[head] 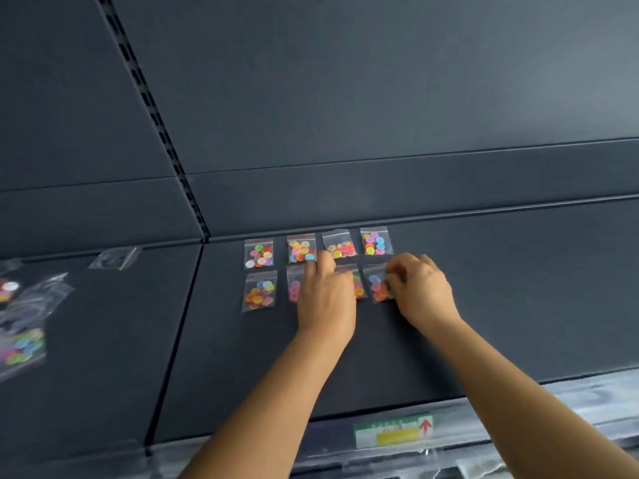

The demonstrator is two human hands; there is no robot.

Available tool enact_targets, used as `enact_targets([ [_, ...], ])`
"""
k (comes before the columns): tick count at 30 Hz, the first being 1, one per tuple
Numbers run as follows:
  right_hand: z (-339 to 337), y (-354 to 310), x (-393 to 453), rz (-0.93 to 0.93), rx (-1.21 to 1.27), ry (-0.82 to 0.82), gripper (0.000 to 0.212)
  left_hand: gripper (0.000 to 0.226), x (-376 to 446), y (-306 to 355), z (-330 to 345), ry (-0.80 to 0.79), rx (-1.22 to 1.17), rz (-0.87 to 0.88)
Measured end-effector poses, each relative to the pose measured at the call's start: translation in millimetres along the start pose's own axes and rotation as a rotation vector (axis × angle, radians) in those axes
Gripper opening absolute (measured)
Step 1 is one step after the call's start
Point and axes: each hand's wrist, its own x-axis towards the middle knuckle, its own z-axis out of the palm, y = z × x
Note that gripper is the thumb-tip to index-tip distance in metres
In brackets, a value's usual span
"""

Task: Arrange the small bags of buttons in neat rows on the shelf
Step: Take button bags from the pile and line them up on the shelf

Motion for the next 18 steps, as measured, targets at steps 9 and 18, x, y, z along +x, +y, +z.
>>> enact_targets([
  [9, -0.6, 18.5, -13.9, -0.465, -0.187, 0.009, 0.012, 0.022, -12.8, -6.4, 21.9, 0.009, 0.081, 0.235],
  [18, 0.2, 14.2, -3.9, -0.394, -0.202, -0.021, 0.022, 0.021, -6.8, -8.4, 22.4, 0.038, 0.078, 0.276],
])
